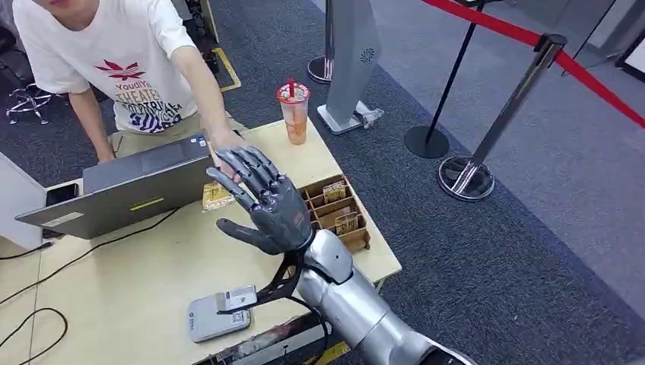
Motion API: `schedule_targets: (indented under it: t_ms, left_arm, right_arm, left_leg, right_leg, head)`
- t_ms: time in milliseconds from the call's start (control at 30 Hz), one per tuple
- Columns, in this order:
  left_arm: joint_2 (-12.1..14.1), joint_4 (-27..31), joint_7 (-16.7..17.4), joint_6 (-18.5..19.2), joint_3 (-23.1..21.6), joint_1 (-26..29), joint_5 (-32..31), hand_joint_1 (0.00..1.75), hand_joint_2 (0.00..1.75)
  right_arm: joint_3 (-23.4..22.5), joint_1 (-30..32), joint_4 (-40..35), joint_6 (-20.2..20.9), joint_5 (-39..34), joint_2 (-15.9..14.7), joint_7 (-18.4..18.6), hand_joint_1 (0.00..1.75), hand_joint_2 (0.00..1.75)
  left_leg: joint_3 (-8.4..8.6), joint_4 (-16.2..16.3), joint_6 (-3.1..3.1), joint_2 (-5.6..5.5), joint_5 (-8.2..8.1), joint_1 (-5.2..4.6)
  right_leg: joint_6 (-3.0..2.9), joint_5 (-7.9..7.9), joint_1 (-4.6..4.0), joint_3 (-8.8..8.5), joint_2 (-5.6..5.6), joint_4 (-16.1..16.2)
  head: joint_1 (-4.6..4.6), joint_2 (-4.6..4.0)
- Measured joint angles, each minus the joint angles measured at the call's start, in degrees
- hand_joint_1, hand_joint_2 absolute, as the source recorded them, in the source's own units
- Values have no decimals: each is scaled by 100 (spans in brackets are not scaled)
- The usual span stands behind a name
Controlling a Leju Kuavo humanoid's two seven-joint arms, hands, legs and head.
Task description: Pass the card to the sensor for recognition and then transmit it.
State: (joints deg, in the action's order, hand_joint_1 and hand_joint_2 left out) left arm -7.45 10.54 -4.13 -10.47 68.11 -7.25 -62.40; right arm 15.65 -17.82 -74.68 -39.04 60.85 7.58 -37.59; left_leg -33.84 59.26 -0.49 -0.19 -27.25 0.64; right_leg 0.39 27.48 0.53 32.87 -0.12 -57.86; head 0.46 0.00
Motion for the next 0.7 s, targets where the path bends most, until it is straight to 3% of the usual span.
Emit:
schedule_targets:
  t_ms: [333, 367, 400, 433, 467, 500, 700]
  left_arm:
    - [0, 0, -37, 0, 2, 5, 0, 0, 0]
    - [0, 0, -37, 0, 0, 5, 0, 0, 0]
    - [0, 0, -37, 0, 2, 5, 0, 0, 0]
    - [0, 0, -37, 0, 2, 5, 0, 0, 0]
    - [0, 0, -37, -4, 2, 6, 0, 0, 0]
    - [2, 0, -35, -11, 0, 6, 0, 0, 0]
    - [7, 0, -63, -33, 2, 13, 20, 0, 0]
  right_arm:
    - [-232, -173, 430, 0, 197, 57, -44, 5, 175]
    - [-245, -181, 454, 0, 197, 59, -44, 33, 175]
    - [-264, -181, 472, 0, 194, 59, -48, 33, 175]
    - [-293, -181, 494, 0, 184, 59, -70, 93, 175]
    - [-323, -182, 518, 0, 157, 61, -96, 141, 175]
    - [-336, -184, 541, 0, 147, 59, -105, 157, 175]
    - [-396, -184, 642, 0, 107, 94, -149, 159, 175]
  left_leg:
    - [-1, 0, 0, -1, 0, 0]
    - [0, 0, 0, -1, 0, 0]
    - [0, 0, 0, -1, 0, 0]
    - [-1, 0, 0, -2, 0, 0]
    - [-1, 0, 0, -2, 0, 0]
    - [-1, 0, 0, -2, 0, 0]
    - [0, 0, 0, -1, 0, 0]
  right_leg:
    - [0, 1, 0, 1, -1, 0]
    - [0, 1, 0, 1, -1, 0]
    - [0, 1, 0, 0, -2, 0]
    - [0, 1, 0, 0, -3, 0]
    - [0, 1, 0, 0, -3, 0]
    - [0, 0, 0, 0, -2, 0]
    - [0, 0, 0, 0, -1, 0]
  head:
    - [0, 0]
    - [0, 0]
    - [0, 0]
    - [0, 0]
    - [0, 0]
    - [0, 0]
    - [0, 0]
